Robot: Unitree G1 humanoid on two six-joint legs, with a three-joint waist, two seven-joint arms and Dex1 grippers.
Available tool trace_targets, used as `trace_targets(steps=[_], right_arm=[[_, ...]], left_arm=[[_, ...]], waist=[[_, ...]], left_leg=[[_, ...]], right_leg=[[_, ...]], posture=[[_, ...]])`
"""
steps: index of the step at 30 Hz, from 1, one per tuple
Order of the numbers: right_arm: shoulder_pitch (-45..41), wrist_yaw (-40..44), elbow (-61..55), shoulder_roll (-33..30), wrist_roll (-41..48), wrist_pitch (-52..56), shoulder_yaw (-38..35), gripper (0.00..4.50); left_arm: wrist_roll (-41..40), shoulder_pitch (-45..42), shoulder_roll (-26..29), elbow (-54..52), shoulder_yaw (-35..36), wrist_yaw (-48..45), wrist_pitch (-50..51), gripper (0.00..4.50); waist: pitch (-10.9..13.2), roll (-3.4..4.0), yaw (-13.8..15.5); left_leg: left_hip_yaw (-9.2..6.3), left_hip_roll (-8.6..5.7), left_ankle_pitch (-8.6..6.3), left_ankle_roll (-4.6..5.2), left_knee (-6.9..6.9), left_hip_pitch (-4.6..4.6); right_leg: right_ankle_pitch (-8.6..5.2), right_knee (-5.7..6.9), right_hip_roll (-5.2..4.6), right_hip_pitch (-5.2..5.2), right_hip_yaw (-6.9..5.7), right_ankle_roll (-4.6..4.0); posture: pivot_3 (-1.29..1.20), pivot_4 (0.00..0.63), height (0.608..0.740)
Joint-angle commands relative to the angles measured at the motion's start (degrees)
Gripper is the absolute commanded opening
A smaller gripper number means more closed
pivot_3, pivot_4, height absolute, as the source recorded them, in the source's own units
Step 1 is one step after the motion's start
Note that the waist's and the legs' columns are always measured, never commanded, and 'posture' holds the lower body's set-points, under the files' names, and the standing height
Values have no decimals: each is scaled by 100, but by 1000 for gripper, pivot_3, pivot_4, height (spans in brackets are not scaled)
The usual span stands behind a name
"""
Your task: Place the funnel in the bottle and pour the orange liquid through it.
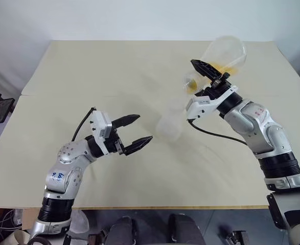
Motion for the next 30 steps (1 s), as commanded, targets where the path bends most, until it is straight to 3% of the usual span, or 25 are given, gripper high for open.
trace_targets(steps=[1, 30], right_arm=[[-227, -224, -88, -148, -73, -150, -25, 2484], [-389, -558, 221, -258, -349, -434, 139, 2484]], left_arm=[[11, -62, -40, -100, 8, 35, -141, 4500], [62, -45, -253, -153, -60, 188, -203, 4500]], waist=[[0, 0, 0], [0, 0, 1]], left_leg=[[0, 0, 0, 0, 0, 0], [0, 1, 0, 0, 0, 0]], right_leg=[[0, 0, 0, 0, 0, 0], [0, 0, -1, 0, 0, 0]], posture=[[0, 150, 740], [0, 150, 740]])
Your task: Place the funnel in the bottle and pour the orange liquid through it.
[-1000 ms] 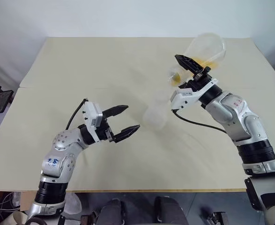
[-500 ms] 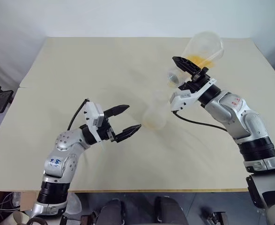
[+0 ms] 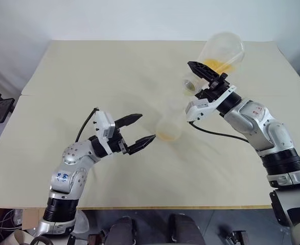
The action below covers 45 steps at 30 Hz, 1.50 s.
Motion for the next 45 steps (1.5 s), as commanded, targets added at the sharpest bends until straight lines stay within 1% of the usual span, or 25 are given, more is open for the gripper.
trace_targets(steps=[1, 28, 30, 45], right_arm=[[-203, -177, -36, -113, -30, -68, -20, 2484], [-424, -548, 238, -118, -274, -182, 140, 2484], [-428, -655, 187, -160, -494, -128, 180, 2484], [-454, -707, 198, -124, -467, -166, 175, 2484]], left_arm=[[-35, -36, -40, -174, 20, 48, -112, 4500], [-28, -5, -114, -240, -20, 187, -148, 4500], [-29, -10, -120, -235, -23, 188, -148, 4500], [0, -19, -182, -234, -30, 215, -156, 4500]], waist=[[0, 0, 0], [0, 0, -2], [0, 0, 0], [0, 0, -3]], left_leg=[[0, 0, 0, 0, 0, 0], [0, 1, 0, 0, -1, 0], [0, 1, 0, 0, -1, 0], [0, 1, 0, 0, -1, 0]], right_leg=[[0, 0, 0, 0, 0, 0], [0, 0, 0, 0, 0, 0], [0, 0, 0, 0, 0, 0], [0, 0, 0, -1, 0, 0]], posture=[[0, 150, 740], [0, 150, 740], [0, 150, 740], [0, 150, 740]])
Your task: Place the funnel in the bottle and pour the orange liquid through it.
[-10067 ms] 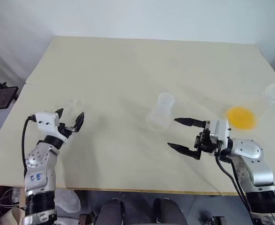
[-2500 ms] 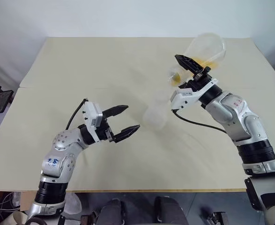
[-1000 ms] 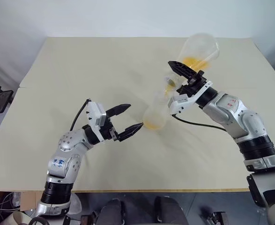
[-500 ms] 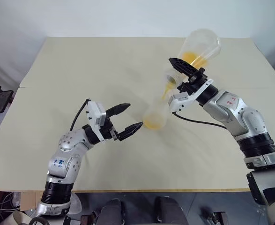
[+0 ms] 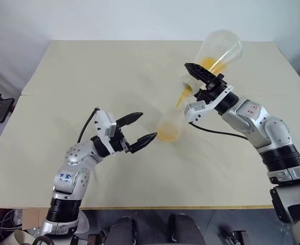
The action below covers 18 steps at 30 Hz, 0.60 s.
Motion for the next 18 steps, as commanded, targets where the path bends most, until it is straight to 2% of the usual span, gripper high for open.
trace_targets(steps=[1, 18], right_arm=[[-208, -143, -175, -65, 48, -7, -53, 2484], [-239, -192, -175, -109, -18, -10, -61, 2484]], left_arm=[[-14, -21, -21, -230, -7, 17, -137, 4500], [20, -34, -91, -171, -48, 21, -230, 4500]], waist=[[0, 0, 0], [0, 0, 1]], left_leg=[[0, 0, 0, 0, 0, 0], [0, 0, 0, 0, 0, 0]], right_leg=[[0, 0, 0, 0, 0, 0], [0, 0, 0, 0, 0, 0]], posture=[[0, 150, 740], [0, 150, 740]])
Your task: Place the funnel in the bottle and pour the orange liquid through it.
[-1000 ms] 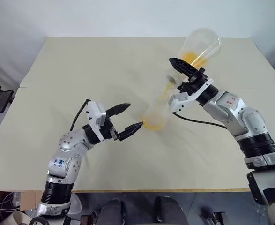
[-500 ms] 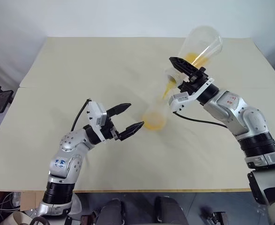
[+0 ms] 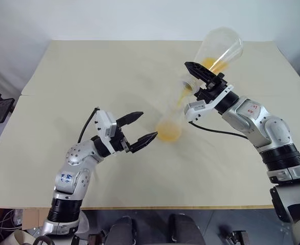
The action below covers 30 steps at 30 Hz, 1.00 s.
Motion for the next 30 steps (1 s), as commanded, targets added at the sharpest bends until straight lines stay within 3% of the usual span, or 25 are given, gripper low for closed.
trace_targets(steps=[1, 30], right_arm=[[-227, -146, -167, -113, 36, -20, -61, 2484], [-228, -277, -238, -137, -50, -57, -48, 2484]], left_arm=[[5, -38, -43, -165, -39, 9, -146, 4500], [98, -48, -132, -146, -123, -10, -537, 4500]], waist=[[0, 0, 0], [0, 0, -1]], left_leg=[[0, 0, 0, 0, 0, 0], [0, 0, 0, 0, 0, 0]], right_leg=[[0, 0, 0, 0, 0, 0], [0, 0, 0, 0, 0, 0]], posture=[[0, 150, 740], [0, 150, 740]])
